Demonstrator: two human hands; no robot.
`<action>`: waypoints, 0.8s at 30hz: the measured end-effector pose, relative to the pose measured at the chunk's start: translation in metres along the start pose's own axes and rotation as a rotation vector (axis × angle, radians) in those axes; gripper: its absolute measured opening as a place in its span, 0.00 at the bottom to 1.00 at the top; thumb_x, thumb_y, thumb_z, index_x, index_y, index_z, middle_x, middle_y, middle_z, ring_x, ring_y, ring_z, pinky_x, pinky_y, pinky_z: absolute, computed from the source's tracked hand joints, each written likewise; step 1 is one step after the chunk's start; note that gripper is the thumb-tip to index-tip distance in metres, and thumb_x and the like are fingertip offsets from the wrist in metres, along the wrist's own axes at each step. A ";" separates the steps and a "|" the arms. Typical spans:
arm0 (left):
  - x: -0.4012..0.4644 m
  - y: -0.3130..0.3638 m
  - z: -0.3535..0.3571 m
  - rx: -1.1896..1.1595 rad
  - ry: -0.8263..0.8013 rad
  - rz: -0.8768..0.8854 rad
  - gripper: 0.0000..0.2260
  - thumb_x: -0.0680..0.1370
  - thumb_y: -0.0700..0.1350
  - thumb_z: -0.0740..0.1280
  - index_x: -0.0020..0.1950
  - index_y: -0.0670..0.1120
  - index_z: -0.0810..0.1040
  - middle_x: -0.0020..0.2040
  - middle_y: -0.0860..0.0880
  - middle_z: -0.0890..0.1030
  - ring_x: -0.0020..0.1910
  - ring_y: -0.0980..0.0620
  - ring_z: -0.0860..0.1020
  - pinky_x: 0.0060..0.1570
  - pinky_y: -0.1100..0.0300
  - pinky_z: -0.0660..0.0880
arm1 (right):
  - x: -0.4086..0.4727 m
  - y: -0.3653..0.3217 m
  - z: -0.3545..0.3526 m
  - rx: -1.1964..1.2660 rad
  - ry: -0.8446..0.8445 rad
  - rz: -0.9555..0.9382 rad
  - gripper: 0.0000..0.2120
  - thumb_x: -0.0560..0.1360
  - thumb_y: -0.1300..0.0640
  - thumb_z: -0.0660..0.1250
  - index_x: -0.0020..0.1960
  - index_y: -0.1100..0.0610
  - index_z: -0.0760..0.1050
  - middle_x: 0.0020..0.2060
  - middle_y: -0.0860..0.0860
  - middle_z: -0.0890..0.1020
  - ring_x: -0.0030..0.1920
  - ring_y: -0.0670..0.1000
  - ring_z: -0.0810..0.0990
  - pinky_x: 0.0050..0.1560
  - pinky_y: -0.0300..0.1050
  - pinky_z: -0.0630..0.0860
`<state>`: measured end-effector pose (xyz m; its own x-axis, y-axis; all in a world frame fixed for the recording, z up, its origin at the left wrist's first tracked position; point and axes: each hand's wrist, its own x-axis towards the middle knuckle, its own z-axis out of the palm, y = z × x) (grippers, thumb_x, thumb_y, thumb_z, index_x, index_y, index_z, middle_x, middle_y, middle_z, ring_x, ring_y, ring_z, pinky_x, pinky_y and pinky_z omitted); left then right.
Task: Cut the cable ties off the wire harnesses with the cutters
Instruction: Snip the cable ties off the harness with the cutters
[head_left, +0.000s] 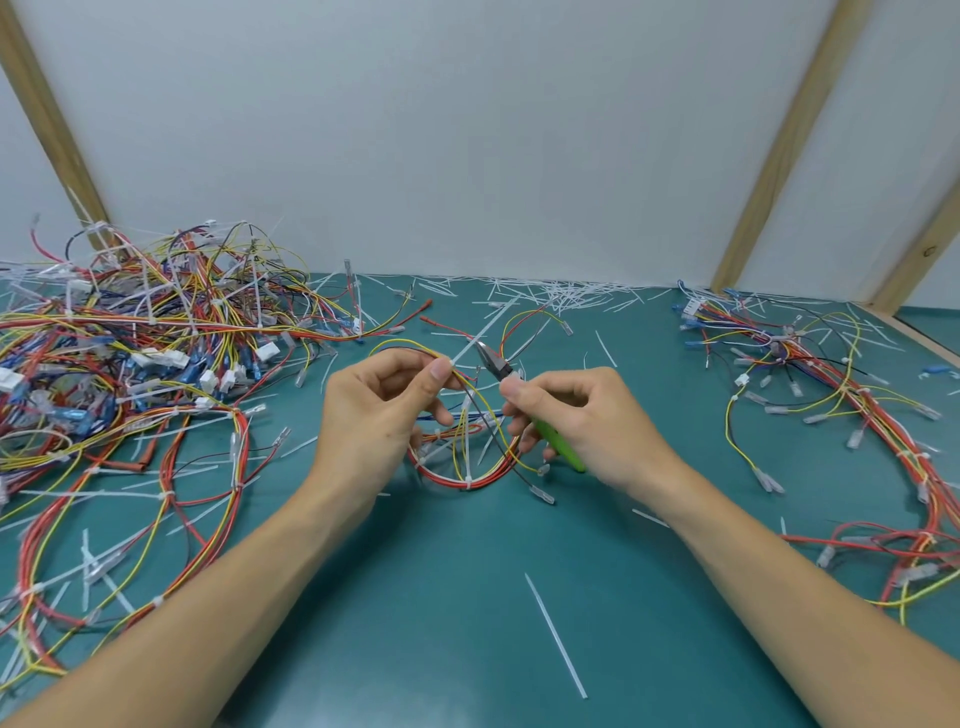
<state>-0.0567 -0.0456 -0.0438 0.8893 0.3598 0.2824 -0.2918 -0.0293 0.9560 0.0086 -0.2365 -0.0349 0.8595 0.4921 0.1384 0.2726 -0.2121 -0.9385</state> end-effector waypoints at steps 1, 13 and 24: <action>0.000 0.000 0.000 0.000 0.000 0.005 0.10 0.73 0.51 0.72 0.45 0.44 0.82 0.41 0.49 0.86 0.30 0.52 0.79 0.24 0.61 0.71 | 0.000 0.000 -0.001 0.006 -0.018 0.011 0.24 0.67 0.31 0.71 0.40 0.52 0.85 0.38 0.54 0.86 0.37 0.53 0.85 0.38 0.50 0.77; -0.001 0.002 0.001 0.022 0.020 0.072 0.09 0.73 0.50 0.71 0.44 0.44 0.81 0.39 0.49 0.86 0.29 0.54 0.79 0.24 0.62 0.70 | -0.002 -0.003 0.001 -0.009 -0.060 0.022 0.23 0.67 0.31 0.71 0.41 0.52 0.86 0.38 0.52 0.86 0.39 0.55 0.86 0.40 0.52 0.79; 0.000 -0.001 0.000 0.067 0.012 0.100 0.05 0.78 0.44 0.71 0.44 0.44 0.81 0.39 0.50 0.86 0.30 0.54 0.79 0.24 0.64 0.71 | -0.005 -0.005 0.002 -0.039 -0.043 0.001 0.15 0.76 0.40 0.73 0.38 0.50 0.85 0.36 0.51 0.85 0.38 0.52 0.86 0.37 0.44 0.76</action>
<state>-0.0563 -0.0460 -0.0447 0.8526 0.3628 0.3761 -0.3542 -0.1279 0.9264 0.0022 -0.2366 -0.0314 0.8403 0.5279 0.1231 0.2896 -0.2452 -0.9252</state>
